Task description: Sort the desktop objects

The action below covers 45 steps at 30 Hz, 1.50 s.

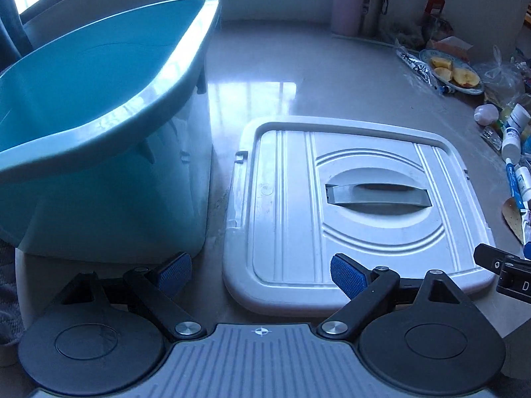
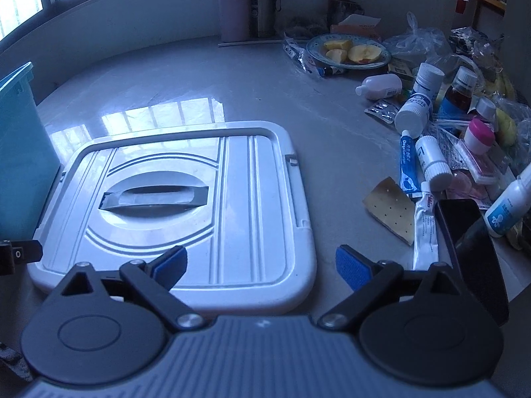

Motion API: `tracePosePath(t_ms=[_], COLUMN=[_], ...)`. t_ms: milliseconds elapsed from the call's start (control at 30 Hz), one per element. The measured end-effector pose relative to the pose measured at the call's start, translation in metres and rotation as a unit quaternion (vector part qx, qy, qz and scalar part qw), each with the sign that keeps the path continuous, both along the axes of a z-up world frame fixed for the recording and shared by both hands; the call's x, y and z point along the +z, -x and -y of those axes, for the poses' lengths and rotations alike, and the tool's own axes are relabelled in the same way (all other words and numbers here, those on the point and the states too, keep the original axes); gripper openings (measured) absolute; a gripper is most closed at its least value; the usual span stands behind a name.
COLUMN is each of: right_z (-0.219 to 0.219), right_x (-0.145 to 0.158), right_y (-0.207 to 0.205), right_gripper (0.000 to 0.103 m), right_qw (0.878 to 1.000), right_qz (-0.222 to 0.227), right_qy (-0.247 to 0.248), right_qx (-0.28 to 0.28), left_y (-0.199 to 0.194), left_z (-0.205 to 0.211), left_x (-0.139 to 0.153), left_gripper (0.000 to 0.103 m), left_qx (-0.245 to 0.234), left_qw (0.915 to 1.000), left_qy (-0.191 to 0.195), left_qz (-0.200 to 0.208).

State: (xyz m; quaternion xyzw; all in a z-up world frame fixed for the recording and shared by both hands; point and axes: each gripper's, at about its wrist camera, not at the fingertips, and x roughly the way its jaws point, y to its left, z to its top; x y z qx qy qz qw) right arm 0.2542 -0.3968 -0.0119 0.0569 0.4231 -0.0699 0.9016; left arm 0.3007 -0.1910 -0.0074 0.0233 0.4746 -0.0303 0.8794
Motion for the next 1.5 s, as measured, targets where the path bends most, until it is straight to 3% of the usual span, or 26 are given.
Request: tracePosePath(t_ms=[500,633,700,1067,1500], right_z=[0.008,0.013,0.014,0.01,-0.003], right_x=[-0.028,-0.035,-0.036,-0.035,-0.034], right_y=[-0.068,-0.078,-0.08,-0.067,-0.007], right_gripper=[0.097,0.103,0.103,0.103,0.103], right_qw=[0.998,0.995,0.994,0.993,0.992], right_qz=[-0.057,-0.083,-0.09,-0.094,-0.099], right_qy=[-0.005,-0.041,-0.05,-0.044,-0.042], right_qx=[0.013,0.022,0.029,0.058,0.067], left_y=[-0.046,-0.048,-0.047,-0.036,0.029], left_z=[0.002,0.014,0.013,0.017,0.02], left_x=[-0.041,-0.05,-0.053,-0.057,-0.06], left_gripper=[0.093,0.099,0.103,0.103,0.103], left_qx=[0.016,-0.001,0.005,0.021,0.031], left_qw=[0.9986,0.9985,0.9985,0.9977,0.9972], left_qy=[0.013,-0.007,0.007,0.015,0.014], left_qz=[-0.048,-0.055,-0.055,-0.063,-0.067])
